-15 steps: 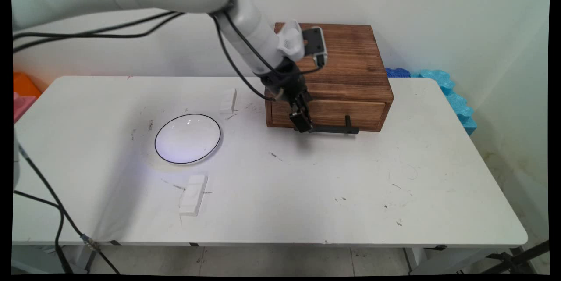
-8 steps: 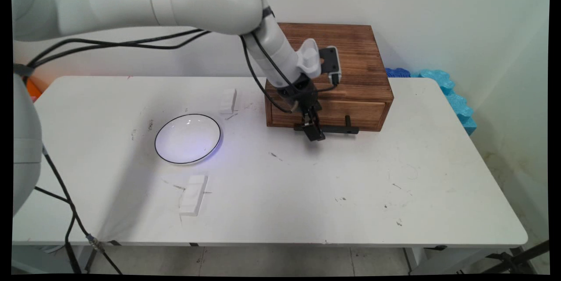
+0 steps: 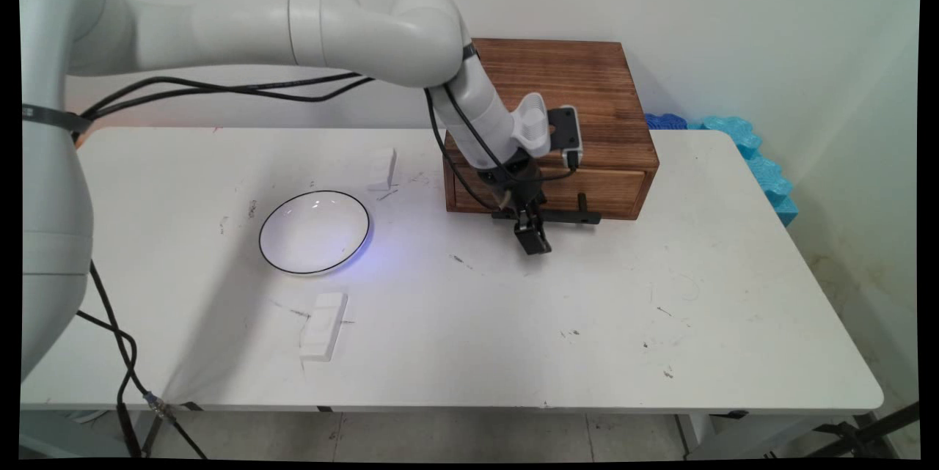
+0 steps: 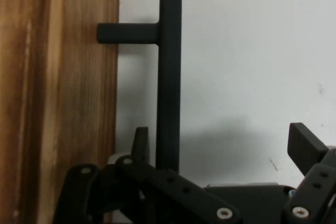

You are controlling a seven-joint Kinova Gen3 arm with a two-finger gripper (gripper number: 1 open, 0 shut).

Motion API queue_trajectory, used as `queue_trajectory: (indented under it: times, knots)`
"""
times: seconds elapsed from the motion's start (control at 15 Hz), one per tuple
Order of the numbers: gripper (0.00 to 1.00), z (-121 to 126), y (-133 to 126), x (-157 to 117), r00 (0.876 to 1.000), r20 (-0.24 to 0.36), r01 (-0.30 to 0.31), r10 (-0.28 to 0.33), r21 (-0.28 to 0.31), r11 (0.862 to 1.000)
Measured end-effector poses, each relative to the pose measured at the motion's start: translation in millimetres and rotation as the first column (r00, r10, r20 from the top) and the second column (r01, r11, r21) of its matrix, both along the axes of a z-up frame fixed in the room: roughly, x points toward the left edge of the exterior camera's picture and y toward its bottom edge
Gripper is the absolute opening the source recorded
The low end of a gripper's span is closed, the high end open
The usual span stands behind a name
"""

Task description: Open the drawer

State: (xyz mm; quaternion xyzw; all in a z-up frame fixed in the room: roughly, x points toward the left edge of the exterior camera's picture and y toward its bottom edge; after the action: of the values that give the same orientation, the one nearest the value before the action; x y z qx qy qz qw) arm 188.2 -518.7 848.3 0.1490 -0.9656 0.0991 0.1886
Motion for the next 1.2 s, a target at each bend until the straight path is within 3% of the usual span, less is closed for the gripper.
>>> queue_trajectory:
  times: [1.2]
  knots:
    - [1.00,-38.1,-7.3,-20.9,1.000,0.000,-0.027,0.027,0.002,1.000]
